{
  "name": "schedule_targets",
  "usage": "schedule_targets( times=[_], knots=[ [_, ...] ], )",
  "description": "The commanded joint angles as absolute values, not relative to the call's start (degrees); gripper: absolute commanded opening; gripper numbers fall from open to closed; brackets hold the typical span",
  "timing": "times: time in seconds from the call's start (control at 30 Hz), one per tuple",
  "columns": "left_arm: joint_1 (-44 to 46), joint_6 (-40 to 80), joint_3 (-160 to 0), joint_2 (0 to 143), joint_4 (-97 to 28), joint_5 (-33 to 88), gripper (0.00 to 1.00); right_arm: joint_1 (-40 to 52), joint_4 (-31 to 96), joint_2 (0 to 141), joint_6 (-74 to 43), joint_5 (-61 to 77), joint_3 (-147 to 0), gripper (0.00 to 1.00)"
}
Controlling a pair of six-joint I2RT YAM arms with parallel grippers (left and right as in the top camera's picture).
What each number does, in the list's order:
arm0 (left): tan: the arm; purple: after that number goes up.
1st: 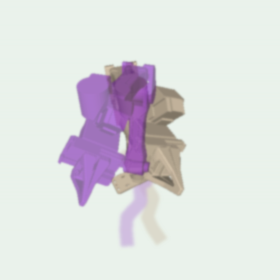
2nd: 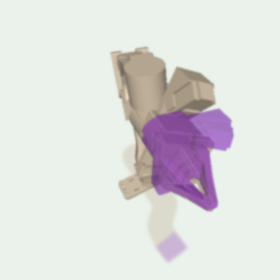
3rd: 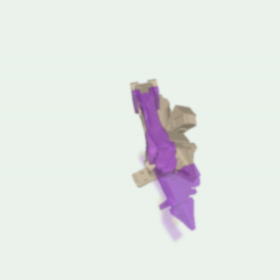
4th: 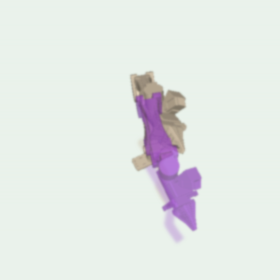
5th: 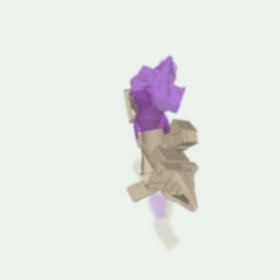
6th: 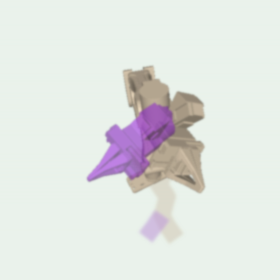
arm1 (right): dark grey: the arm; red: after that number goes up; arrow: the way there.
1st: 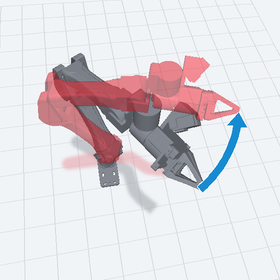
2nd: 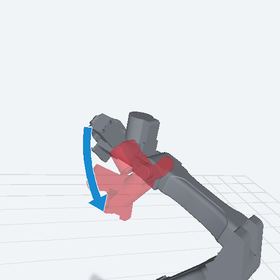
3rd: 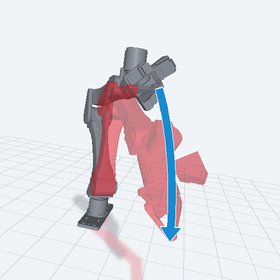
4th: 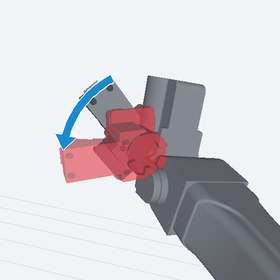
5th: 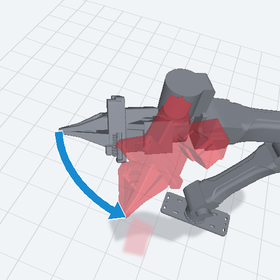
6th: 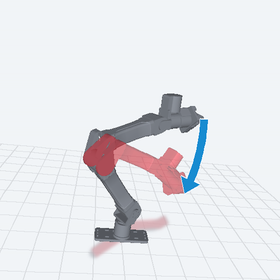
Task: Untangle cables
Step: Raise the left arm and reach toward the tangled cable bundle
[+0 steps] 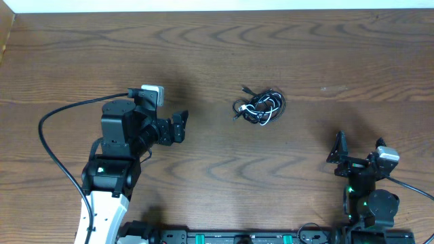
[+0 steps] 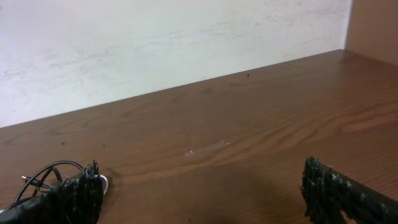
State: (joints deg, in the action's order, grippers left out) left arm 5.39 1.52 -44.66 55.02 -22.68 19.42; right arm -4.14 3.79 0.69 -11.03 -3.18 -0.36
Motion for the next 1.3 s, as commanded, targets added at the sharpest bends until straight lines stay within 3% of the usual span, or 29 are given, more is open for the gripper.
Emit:
schedule_targets(
  times=[0.0, 0.57, 1.0, 1.27],
  knots=[
    [5.17, 1.8, -46.37, 55.35, -22.61, 20.16, 0.92, -3.79, 4.03, 0.56, -10.2, -3.03, -0.3, 0.99],
    [5.21, 2.92, -46.7, 56.82, -23.66, 20.56, 0.93, -3.81, 4.03, 0.56, -10.2, -3.03, -0.3, 0.99],
    [5.21, 8.03, -62.54, 61.01, -45.12, 16.88, 0.93, -3.81, 4.03, 0.56, -10.2, -3.03, -0.3, 0.99],
    [5.3, 12.03, -66.13, 64.99, -49.67, 18.09, 0.93, -3.79, 4.03, 0.56, -10.2, -3.03, -0.32, 0.99]
  ],
)
